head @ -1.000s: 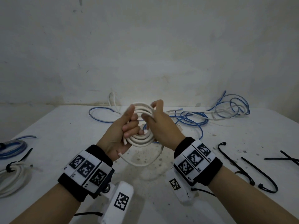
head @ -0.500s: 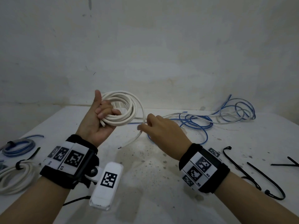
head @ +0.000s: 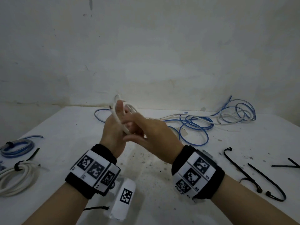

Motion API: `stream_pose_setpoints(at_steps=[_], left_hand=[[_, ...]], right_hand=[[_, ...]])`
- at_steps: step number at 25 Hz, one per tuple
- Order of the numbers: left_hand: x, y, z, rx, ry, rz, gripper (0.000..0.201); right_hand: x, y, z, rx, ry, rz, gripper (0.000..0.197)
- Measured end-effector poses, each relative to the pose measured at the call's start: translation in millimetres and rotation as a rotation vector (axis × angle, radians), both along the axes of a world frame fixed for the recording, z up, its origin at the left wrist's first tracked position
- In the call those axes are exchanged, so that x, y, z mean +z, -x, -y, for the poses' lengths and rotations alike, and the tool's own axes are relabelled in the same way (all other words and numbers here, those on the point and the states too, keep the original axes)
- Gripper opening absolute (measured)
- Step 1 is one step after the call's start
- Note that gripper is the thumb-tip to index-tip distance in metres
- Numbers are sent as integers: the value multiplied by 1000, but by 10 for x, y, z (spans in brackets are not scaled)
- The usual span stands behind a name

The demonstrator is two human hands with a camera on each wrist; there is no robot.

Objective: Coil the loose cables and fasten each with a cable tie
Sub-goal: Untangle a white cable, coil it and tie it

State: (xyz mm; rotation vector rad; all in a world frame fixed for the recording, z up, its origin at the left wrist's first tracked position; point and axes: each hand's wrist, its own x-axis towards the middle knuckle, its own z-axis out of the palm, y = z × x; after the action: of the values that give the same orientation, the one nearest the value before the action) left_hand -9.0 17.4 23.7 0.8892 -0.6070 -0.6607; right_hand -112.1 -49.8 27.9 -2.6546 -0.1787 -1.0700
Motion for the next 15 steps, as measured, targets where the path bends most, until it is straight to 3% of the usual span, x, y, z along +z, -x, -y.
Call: stream_pose_setpoints(at_steps=[3,6,8,15], left_hand=[[-62,103,30,-106,45,41,32],[-85,94,27,-186,7,65,56],[-101,98,23,-172,-37,94,61],[-168,74,21,-148,-109,100,47]], right_hand=[[49,-56,-76,-4,-244,2,37],[57,-63,-5,-30,-555,88,21],[30,-81,9,-56,-707,86,18],[66,-72,-67,-114,-940,-16,25]])
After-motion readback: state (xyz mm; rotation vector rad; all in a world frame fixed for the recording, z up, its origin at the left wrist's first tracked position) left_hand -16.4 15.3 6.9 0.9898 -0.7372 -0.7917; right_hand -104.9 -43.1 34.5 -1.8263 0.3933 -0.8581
